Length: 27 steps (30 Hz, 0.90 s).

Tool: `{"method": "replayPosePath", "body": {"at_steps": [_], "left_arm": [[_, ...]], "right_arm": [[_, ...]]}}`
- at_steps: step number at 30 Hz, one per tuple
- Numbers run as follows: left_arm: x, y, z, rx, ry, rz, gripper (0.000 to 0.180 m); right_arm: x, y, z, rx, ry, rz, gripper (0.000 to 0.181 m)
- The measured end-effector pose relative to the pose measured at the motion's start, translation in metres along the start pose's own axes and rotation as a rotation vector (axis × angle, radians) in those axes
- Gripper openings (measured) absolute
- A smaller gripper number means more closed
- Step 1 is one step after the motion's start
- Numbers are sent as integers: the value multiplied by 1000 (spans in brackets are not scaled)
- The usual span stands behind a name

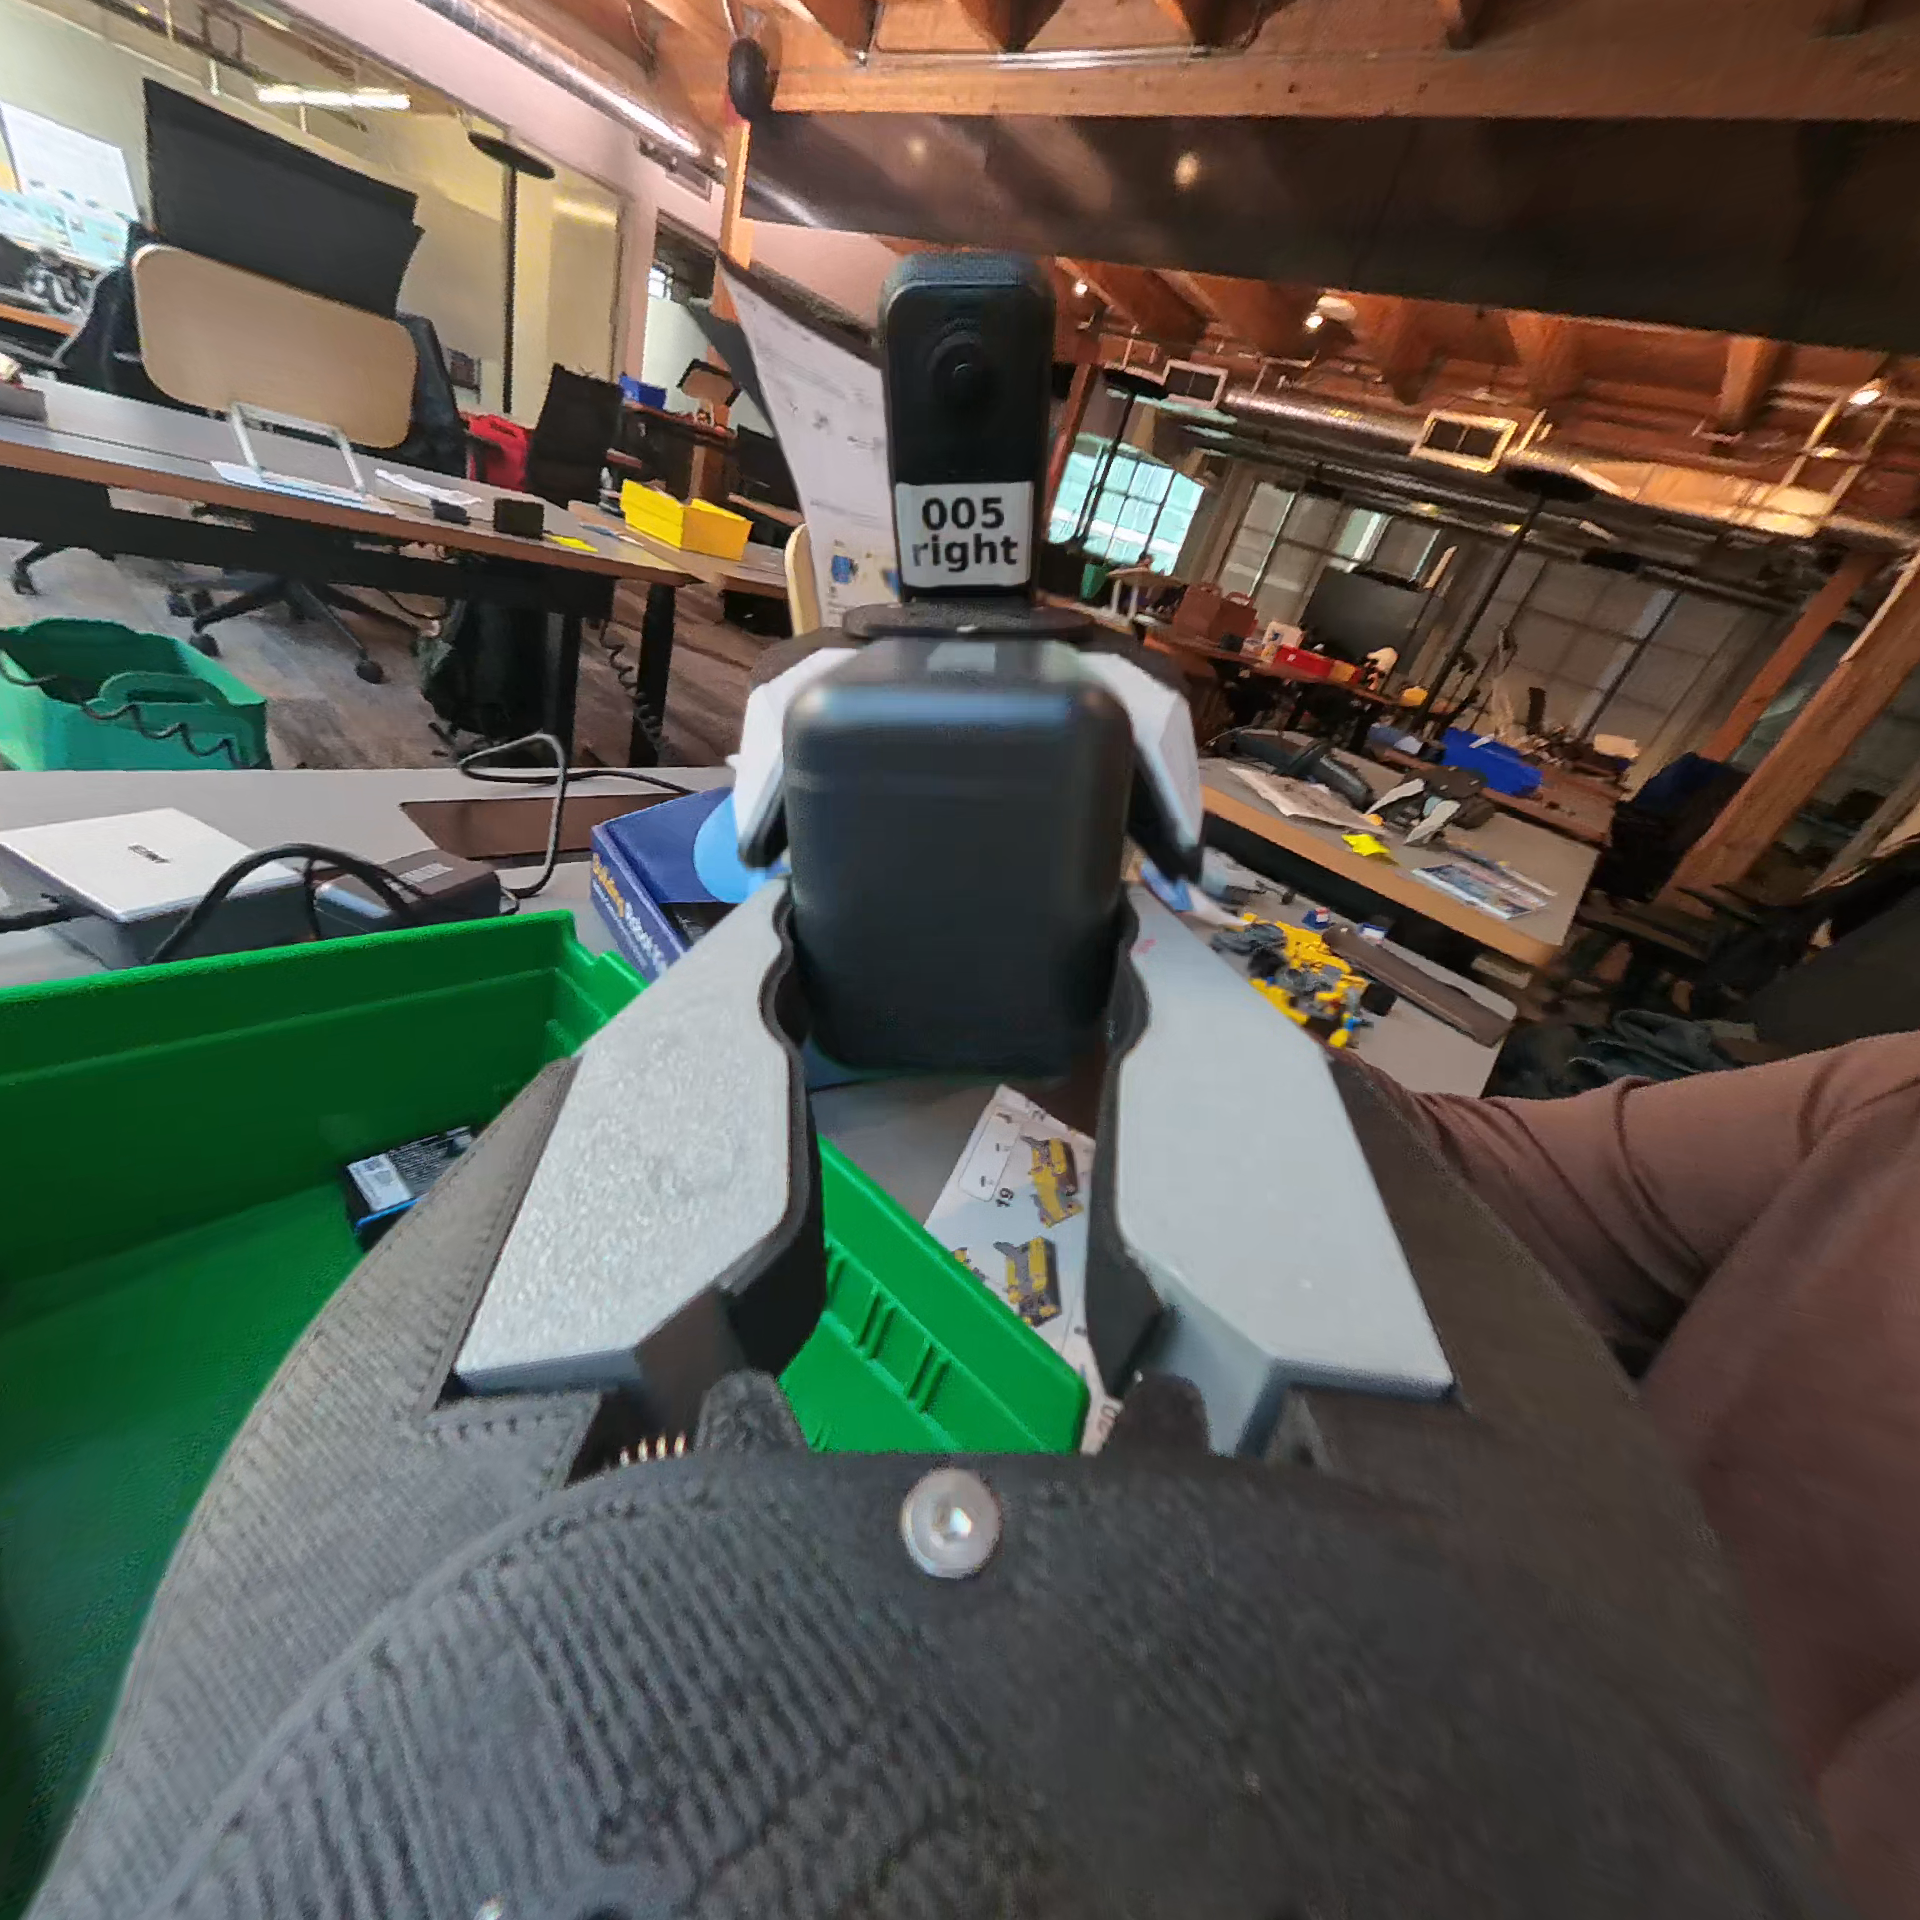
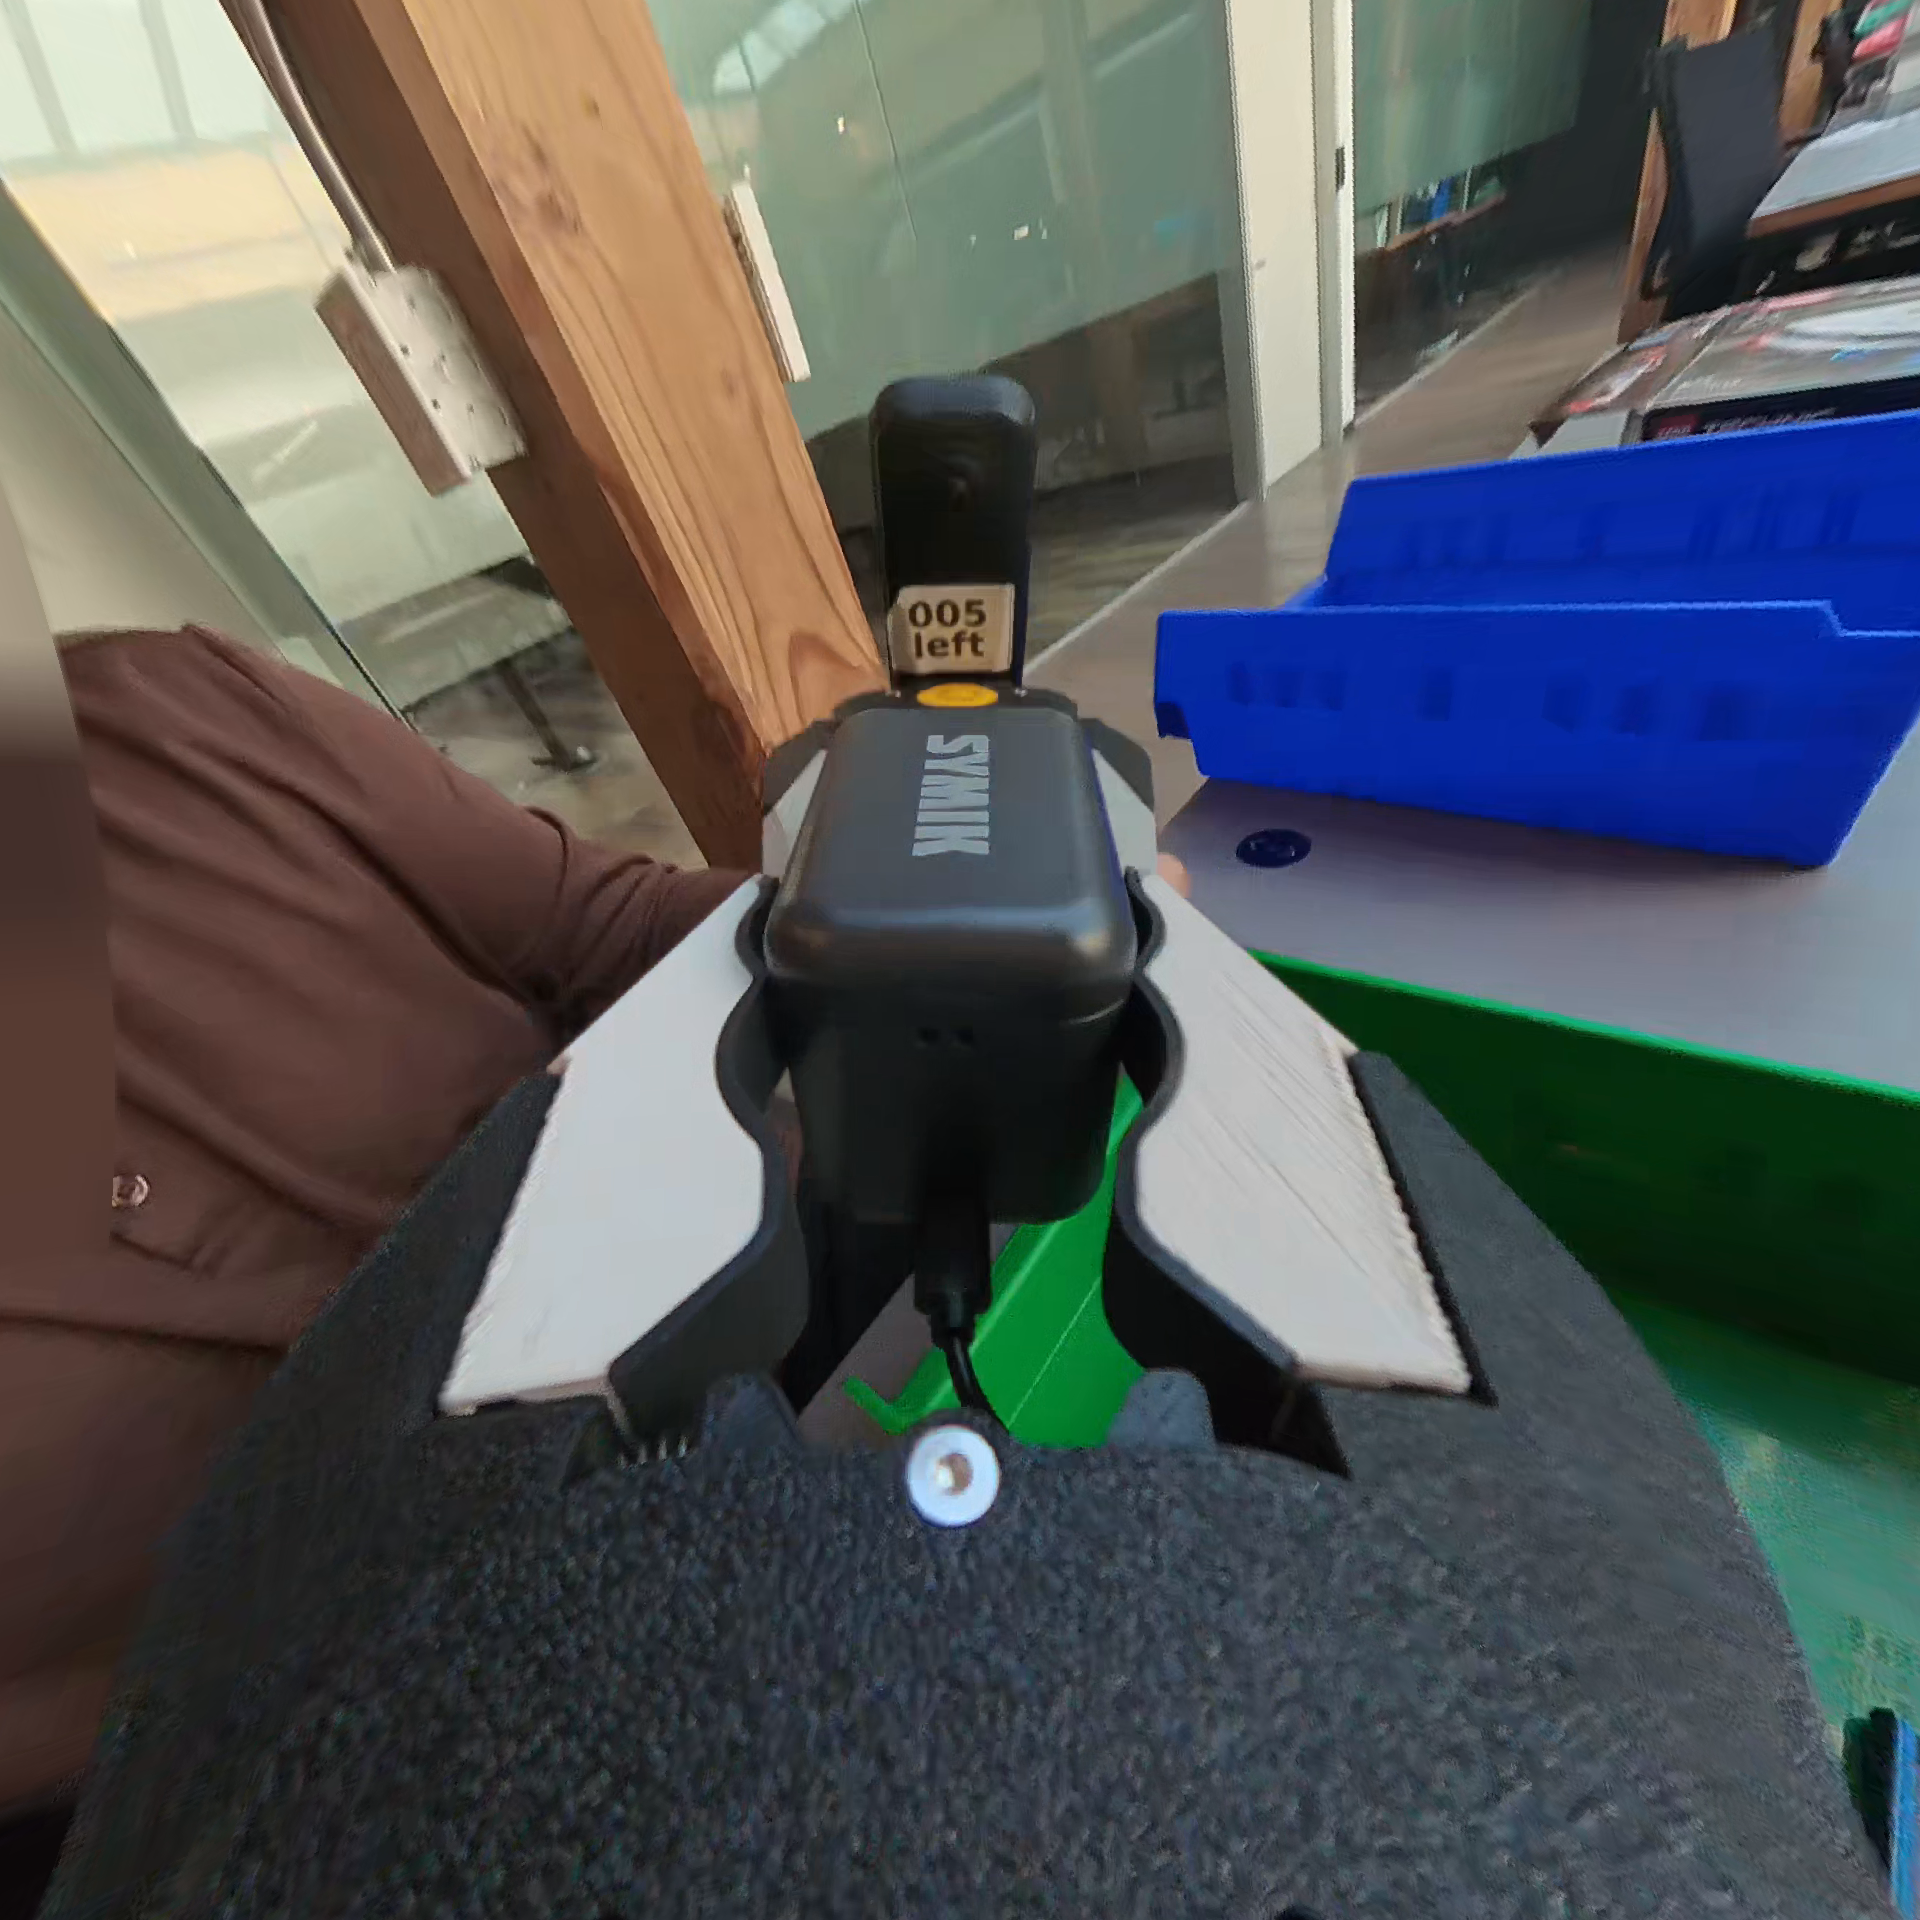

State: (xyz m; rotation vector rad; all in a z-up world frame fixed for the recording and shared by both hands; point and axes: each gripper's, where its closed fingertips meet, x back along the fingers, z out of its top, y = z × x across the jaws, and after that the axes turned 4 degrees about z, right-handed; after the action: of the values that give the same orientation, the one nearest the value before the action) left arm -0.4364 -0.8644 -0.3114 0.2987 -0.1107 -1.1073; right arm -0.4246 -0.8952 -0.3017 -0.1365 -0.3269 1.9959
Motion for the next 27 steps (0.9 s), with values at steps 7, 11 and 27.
{"method": "replayPosePath", "body": {"at_steps": [7, 11, 27], "left_arm": [[5, 2, -12, -45, 0, 2, 56], [4, 4, -17, -104, -8, 20, 56], [8, 0, -45, -144, -96, 55, 56]], "right_arm": [[-8, -2, -8, 20, -63, -12, 62], [-3, -4, -15, 39, -124, -27, 61], [3, 0, -38, 84, -257, -60, 56]]}}
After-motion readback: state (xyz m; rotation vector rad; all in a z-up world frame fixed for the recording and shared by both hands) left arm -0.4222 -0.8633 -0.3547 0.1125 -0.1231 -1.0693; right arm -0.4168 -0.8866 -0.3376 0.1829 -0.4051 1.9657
